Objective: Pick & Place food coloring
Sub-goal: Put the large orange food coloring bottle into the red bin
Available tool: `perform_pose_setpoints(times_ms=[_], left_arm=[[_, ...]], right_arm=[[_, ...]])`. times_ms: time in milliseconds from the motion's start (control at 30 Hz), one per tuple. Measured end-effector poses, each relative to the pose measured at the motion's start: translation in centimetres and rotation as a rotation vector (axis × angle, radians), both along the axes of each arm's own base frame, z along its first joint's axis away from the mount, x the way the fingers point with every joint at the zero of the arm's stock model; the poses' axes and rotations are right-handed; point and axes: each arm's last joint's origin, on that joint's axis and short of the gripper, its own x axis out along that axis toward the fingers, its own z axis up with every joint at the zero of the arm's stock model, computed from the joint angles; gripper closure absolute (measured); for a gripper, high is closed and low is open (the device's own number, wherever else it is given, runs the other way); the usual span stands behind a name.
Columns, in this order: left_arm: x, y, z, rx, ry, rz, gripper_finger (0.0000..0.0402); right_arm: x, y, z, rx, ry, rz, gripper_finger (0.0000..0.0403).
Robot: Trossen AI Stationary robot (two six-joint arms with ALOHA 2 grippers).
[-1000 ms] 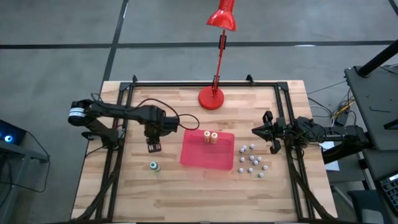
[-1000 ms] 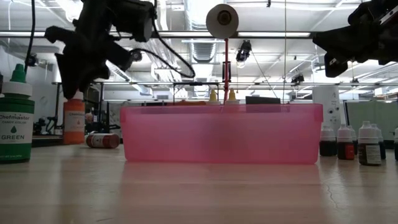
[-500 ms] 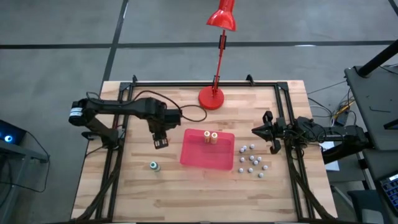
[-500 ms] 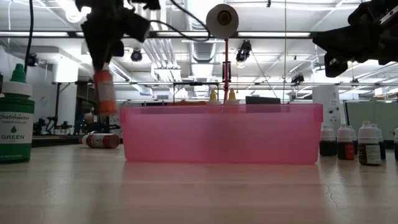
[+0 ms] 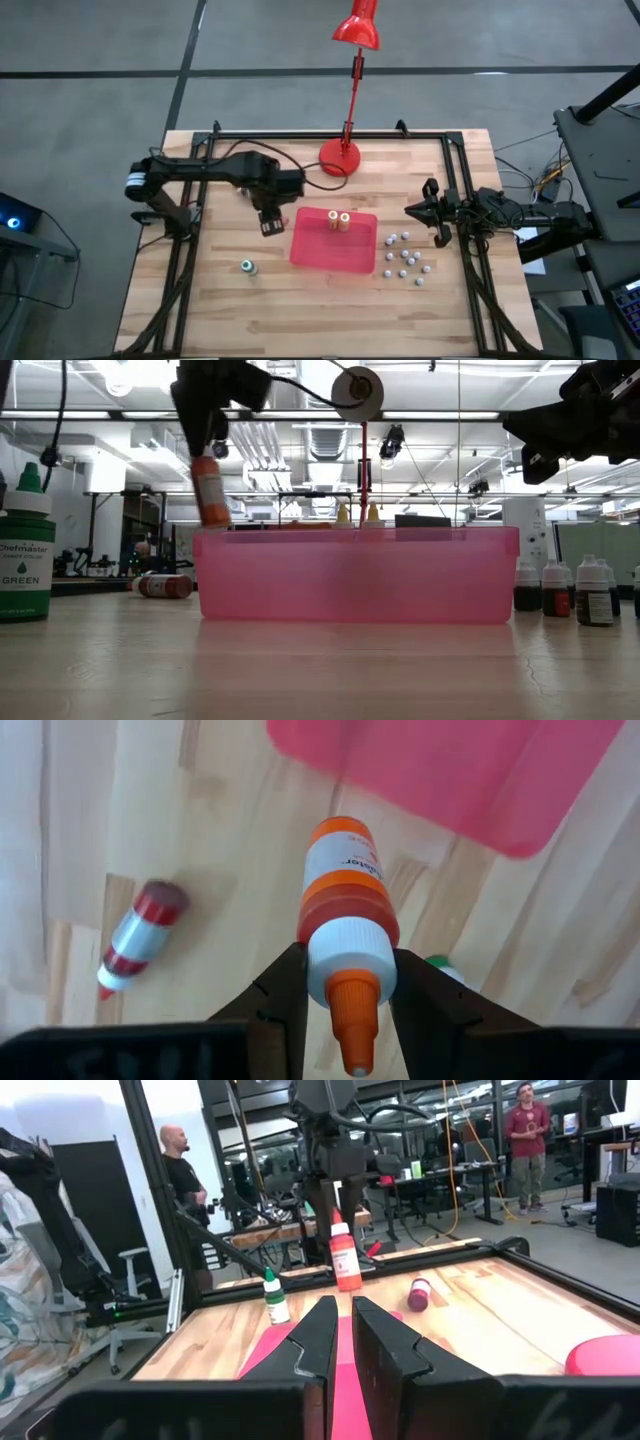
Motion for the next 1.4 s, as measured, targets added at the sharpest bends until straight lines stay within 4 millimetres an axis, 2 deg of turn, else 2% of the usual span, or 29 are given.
perform_pose_setpoints(times_ms=[100,467,700,1067,1400], left_arm=[[1.7,0.1,-0.2,0.013,0.026,-0.048,0.0311],[7.4,0.5,0.9,0.031,-0.015,-0.182,0.0311],[10.0,0.6,-0.8,0.026,0.044,-0.231,0.0309],[12.1,0.8,-3.7,0.025,0.105,-0.260,0.0307],[12.8,1.0,-4.5,0.037,0.089,-0.266,0.0306]], right_arm=[[0.0,0.0,0.0,0.004,0.003,0.001,0.0374],[0.0,0.0,-0.1,0.005,0.006,0.000,0.0374],[0.1,0.0,-0.1,0.005,0.011,0.000,0.0374],[0.1,0.0,-0.1,0.008,0.013,0.001,0.0374],[0.1,0.0,-0.1,0.007,0.013,0.000,0.0374]])
